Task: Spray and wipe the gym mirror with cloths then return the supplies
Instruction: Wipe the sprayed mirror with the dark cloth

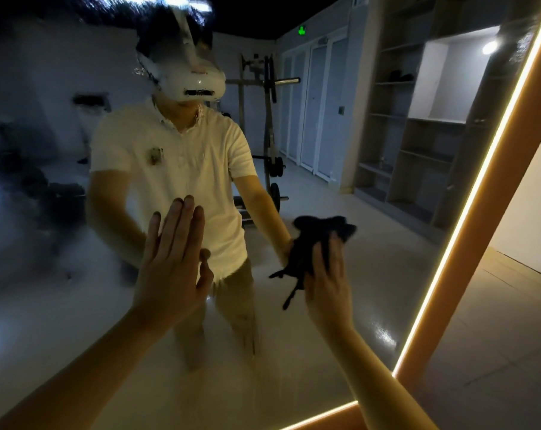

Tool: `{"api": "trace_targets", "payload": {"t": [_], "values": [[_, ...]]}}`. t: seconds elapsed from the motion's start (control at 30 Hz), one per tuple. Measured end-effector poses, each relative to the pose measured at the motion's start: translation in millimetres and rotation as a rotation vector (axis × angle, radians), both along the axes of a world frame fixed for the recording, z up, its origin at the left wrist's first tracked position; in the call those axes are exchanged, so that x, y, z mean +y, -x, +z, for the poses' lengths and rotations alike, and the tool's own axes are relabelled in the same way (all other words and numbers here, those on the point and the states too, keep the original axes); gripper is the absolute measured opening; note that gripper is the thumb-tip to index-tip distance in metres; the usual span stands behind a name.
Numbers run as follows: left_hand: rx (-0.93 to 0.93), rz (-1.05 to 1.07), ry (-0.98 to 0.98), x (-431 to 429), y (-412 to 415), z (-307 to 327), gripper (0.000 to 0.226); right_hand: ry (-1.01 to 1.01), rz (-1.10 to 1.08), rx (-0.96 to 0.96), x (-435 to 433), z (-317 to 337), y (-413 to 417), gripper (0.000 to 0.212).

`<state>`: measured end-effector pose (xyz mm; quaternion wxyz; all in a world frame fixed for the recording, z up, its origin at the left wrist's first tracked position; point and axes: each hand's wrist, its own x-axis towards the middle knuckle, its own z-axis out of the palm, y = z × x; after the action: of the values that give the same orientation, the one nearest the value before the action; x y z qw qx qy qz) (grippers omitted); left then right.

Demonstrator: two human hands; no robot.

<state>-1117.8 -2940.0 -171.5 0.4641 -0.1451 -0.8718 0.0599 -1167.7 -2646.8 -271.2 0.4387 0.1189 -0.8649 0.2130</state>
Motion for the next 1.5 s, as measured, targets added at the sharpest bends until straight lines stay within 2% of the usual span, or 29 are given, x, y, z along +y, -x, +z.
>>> {"api": "trace_targets", "payload": {"t": [0.1, 0.2, 0.37, 0.43, 0.5, 0.6, 0.67, 0.8, 0.9, 0.97, 1.07, 1.17, 1.23, 1.37, 1.5], "values": [[-0.003, 0.001, -0.015, 3, 3, -2, 0.085, 0.09, -0.031, -0.051, 17, 4, 3, 0.072], [-0.004, 0.0, -0.024, 4, 3, -3, 0.085, 0.067, -0.03, -0.015, -5, 8, 1, 0.07], [-0.016, -0.011, 0.012, -3, -1, 0, 0.086, -0.206, 0.081, 0.126, -87, 17, -13, 0.076], [-0.03, -0.011, 0.038, -8, -2, 2, 0.088, -0.344, 0.18, 0.172, -117, 17, -16, 0.068], [-0.044, -0.02, 0.063, -13, -3, 3, 0.087, -0.423, 0.224, 0.199, -124, 18, -13, 0.061], [-0.051, -0.048, 0.064, -17, -6, 5, 0.085, -0.494, 0.196, 0.232, -101, 28, -9, 0.062], [-0.054, -0.05, 0.061, -16, -8, 6, 0.085, -0.358, 0.123, 0.205, -75, 37, -5, 0.065], [-0.031, -0.098, 0.039, -15, -12, 8, 0.082, 0.084, -0.024, 0.035, -25, 60, 6, 0.069], [-0.013, -0.125, 0.025, -17, -15, 18, 0.082, 0.195, -0.06, 0.036, -37, 71, 7, 0.062], [0.018, -0.137, -0.008, -21, -16, 29, 0.081, 0.118, -0.042, 0.104, -67, 73, 0, 0.063], [0.106, -0.137, -0.07, -34, -15, 49, 0.076, -0.156, 0.06, 0.214, -125, 75, -13, 0.072], [0.196, -0.084, -0.091, -52, -13, 69, 0.069, -0.463, 0.192, 0.309, -151, 84, -15, 0.062], [0.2, -0.036, -0.091, -63, -11, 85, 0.072, -0.589, 0.227, 0.339, -142, 95, -7, 0.06], [0.241, 0.023, -0.04, -70, -1, 114, 0.078, -0.613, 0.252, 0.422, -123, 137, 8, 0.057], [0.279, 0.023, -0.06, -62, 3, 117, 0.081, -0.567, 0.214, 0.507, -120, 216, 22, 0.06]]}}
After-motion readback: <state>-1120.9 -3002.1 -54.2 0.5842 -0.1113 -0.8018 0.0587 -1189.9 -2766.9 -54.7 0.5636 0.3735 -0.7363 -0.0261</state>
